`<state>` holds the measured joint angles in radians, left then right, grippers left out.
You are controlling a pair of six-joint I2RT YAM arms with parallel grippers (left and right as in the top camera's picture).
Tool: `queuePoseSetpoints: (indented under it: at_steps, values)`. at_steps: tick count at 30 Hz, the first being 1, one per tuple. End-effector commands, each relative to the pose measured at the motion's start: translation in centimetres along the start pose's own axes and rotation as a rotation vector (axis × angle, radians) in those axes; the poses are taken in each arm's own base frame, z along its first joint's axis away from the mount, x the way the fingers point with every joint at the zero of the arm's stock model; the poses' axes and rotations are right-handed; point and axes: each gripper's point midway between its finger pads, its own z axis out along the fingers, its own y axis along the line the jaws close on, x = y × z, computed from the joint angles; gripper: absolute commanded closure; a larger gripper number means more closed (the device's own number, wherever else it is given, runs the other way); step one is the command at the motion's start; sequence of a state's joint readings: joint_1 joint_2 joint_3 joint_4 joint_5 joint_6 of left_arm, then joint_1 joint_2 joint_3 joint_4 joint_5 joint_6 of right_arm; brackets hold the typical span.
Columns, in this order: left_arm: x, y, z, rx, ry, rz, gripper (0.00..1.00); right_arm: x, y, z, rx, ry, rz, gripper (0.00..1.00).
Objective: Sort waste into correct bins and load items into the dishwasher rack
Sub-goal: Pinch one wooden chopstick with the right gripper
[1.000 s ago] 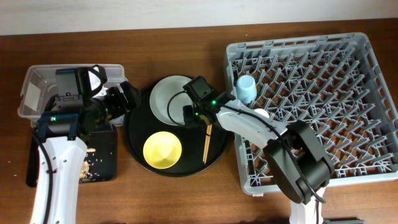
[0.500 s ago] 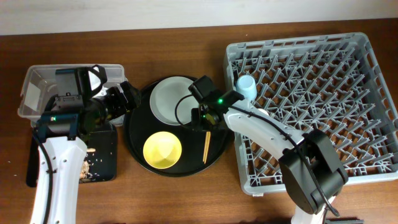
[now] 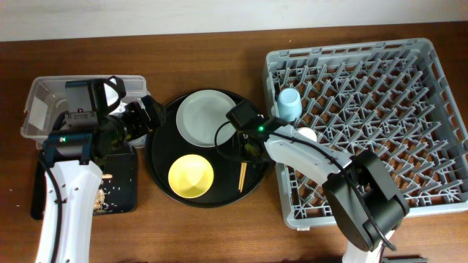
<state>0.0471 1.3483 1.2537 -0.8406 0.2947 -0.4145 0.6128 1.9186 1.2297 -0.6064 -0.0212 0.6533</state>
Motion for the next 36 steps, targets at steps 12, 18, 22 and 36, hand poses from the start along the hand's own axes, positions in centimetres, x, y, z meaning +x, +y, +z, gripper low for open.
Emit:
queuePoseSetpoints:
  at_steps: [12, 18, 22, 36]
  values:
    - [-0.2, 0.0, -0.2, -0.002, -0.009, 0.013, 0.01, -1.0, 1.5, -0.4, -0.069, -0.018, 0.02, 0.76]
    - [-0.2, 0.0, -0.2, -0.002, -0.009, 0.013, 0.01, -1.4, 1.4, -0.5, -0.058, -0.035, 0.02, 0.77]
    - [-0.2, 0.0, -0.2, -0.002, -0.009, 0.013, 0.01, -1.5, 1.1, -0.5, -0.039, -0.046, 0.024, 0.77]
    - [-0.2, 0.0, -0.2, -0.001, -0.009, 0.013, 0.01, -1.6, 1.1, -0.2, -0.017, -0.065, 0.028, 0.76]
